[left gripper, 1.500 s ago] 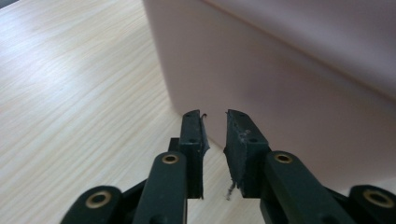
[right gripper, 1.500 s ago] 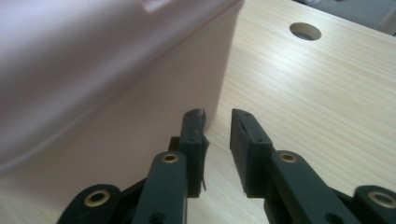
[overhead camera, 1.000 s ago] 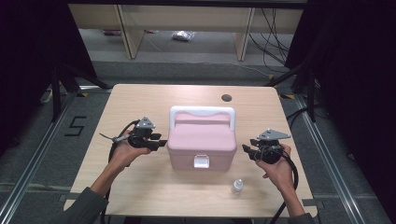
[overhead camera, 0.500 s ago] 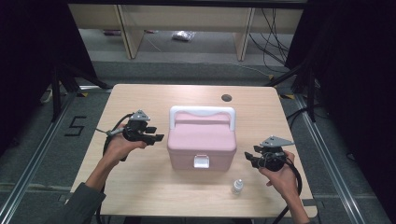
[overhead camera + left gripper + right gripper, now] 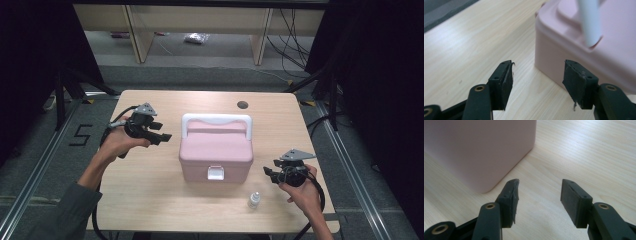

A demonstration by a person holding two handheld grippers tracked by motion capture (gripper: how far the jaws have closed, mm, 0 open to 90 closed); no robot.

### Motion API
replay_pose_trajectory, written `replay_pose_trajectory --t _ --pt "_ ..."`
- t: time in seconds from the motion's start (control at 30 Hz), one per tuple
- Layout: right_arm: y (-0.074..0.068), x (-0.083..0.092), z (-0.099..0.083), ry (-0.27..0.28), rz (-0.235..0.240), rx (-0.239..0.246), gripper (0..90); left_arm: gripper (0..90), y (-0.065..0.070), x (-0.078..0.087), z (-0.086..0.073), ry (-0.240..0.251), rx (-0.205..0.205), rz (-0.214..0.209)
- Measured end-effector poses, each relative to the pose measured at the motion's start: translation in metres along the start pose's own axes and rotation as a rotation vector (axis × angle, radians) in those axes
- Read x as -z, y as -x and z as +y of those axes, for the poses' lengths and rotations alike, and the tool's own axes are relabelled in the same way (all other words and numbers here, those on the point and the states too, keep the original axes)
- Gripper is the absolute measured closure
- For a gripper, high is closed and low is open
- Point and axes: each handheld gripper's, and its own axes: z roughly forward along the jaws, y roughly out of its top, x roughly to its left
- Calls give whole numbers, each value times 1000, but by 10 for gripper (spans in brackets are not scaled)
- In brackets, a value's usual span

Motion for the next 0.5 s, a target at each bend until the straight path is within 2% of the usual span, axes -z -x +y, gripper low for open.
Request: replay_pose_trajectory --t 0.03,0.07,0.1,0.17,0.23,0.27,0.3,0.37,0.43,0.47,0.5 --pt "0 0 0 0 0 0 493 392 0 0 0 0 0 0" --pt "2 0 -1 5 -11 31 492 392 1 4 5 0 -13 -4" --pt "-1 -1 -2 -12 2 -22 489 369 2 6 9 6 -17 -10" --pt "2 -1 -3 -6 -13 26 484 355 5 10 19 15 -53 -37" --pt "-2 0 -4 -24 2 -19 482 333 6 10 22 10 -56 -43" --pt "-1 0 -4 -23 1 -11 481 332 7 10 28 7 -70 -52" --pt "2 -1 -5 -9 0 30 479 326 7 9 31 3 -76 -53" --pt "1 0 -7 -17 -4 -8 476 309 8 9 34 4 -78 -53" --pt "2 0 -8 -23 -7 -1 474 302 10 8 38 1 -81 -67" --pt "1 0 -8 -28 -4 -29 473 290 10 9 41 -12 -97 -75" --pt "3 -1 -10 -15 -12 -7 472 288 11 9 42 -12 -92 -75"
